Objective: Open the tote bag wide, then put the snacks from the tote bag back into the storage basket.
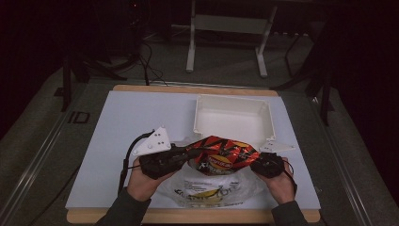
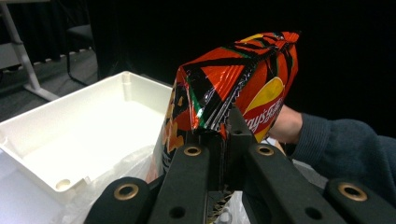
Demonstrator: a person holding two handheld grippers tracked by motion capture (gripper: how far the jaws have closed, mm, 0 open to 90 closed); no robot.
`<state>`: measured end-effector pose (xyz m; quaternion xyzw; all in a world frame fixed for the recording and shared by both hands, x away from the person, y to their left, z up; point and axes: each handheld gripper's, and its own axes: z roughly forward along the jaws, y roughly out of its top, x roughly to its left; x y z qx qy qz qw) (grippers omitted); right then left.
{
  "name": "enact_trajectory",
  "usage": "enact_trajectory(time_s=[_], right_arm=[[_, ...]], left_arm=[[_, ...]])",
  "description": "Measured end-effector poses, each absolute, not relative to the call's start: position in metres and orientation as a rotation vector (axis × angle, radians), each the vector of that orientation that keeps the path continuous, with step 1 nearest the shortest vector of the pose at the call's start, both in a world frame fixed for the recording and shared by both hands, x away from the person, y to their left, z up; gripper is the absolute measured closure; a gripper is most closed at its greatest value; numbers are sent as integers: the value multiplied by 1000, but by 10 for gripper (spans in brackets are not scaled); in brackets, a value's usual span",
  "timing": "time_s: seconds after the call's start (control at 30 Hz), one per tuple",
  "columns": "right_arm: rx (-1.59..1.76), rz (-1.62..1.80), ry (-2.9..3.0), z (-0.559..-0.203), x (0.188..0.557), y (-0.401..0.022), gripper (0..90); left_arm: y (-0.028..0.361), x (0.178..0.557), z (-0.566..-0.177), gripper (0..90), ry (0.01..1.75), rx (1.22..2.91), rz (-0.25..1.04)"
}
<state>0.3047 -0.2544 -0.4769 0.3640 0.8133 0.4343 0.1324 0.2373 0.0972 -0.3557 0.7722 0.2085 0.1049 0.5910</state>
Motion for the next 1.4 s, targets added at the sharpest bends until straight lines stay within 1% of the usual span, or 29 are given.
enact_trajectory(time_s=[0.37, 0.73, 1.4], right_arm=[[1057, 1253, 2418, -493, 305, -245, 838], [1051, 1253, 2439, -505, 302, -240, 841], [1036, 1244, 2448, -507, 301, -239, 842]], left_arm=[[100, 241, -345, 894, 490, 1775, 257], [98, 247, -341, 894, 492, 1764, 261], [90, 252, -331, 894, 466, 1749, 263]])
